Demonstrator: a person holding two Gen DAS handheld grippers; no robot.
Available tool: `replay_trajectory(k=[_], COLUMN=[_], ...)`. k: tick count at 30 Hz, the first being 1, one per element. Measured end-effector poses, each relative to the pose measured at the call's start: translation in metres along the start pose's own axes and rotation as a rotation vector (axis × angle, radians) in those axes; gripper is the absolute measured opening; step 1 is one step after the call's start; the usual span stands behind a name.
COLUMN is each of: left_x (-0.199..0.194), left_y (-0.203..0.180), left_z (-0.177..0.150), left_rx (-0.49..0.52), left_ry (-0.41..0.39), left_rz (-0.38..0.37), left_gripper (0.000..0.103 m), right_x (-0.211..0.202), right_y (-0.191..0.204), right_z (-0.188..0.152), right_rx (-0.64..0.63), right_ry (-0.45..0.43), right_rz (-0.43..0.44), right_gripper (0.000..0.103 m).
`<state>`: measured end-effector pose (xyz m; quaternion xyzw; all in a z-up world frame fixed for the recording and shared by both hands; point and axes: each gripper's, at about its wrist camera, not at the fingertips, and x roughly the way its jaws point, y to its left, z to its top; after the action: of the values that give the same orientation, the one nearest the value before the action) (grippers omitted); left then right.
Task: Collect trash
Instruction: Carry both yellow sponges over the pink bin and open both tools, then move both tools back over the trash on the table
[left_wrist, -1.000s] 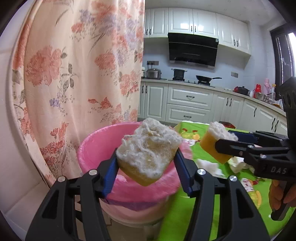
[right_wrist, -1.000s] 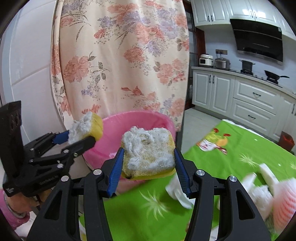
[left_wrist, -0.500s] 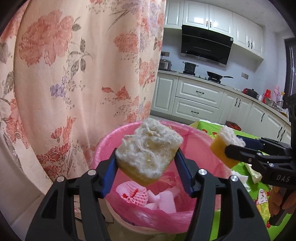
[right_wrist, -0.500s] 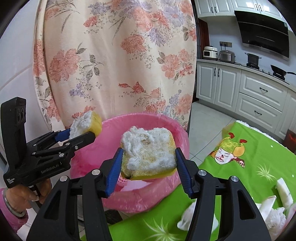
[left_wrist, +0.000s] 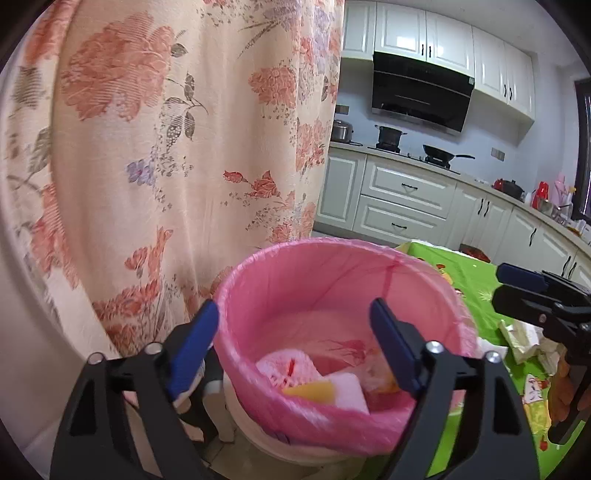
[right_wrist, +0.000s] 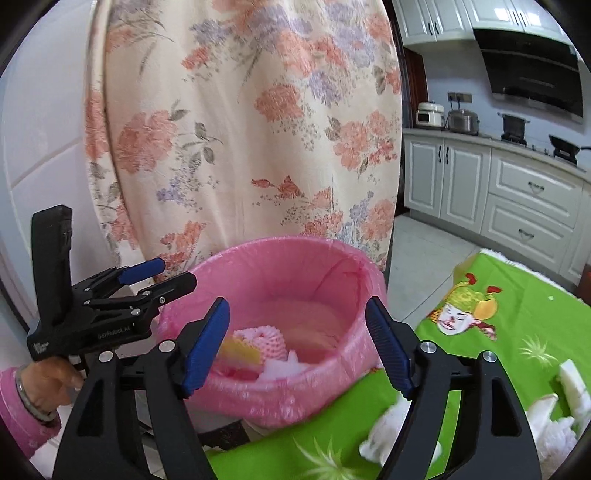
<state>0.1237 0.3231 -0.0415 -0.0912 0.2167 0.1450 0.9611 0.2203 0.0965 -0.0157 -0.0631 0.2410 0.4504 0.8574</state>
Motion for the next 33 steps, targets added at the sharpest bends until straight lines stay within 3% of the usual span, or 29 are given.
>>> replay_trajectory(k=[7, 15, 26, 33], left_x=[-0.025, -0.041, -0.034, -0.015], left_y=[-0.026, -0.075, -0.161, -0.200], left_z=[-0.020, -0.044, -0.078, -0.087], left_rx=[-0.018, -0.007, 0.069, 0.097], left_ry=[-0.013, -0.001, 0.078, 0.121], left_rz=[-0.028, -0.088, -0.204, -0.227], left_gripper=[0.097, 0.098, 0.098, 0.098], right_x=[-0.038, -0.074, -0.134, -0.169], right_y=[-0.002, -0.019, -0.068, -0.097], right_z=[-0.026, -0.063, -0.114, -0.136], right_rx=[-0.011, 0.003, 0.098, 0.128], right_ry=[-0.018, 0.001, 0.018, 0.014], right_rz=[-0.043, -0.118, -0.252, -0.354], right_gripper=[0.076, 0.079, 0.080, 0.080])
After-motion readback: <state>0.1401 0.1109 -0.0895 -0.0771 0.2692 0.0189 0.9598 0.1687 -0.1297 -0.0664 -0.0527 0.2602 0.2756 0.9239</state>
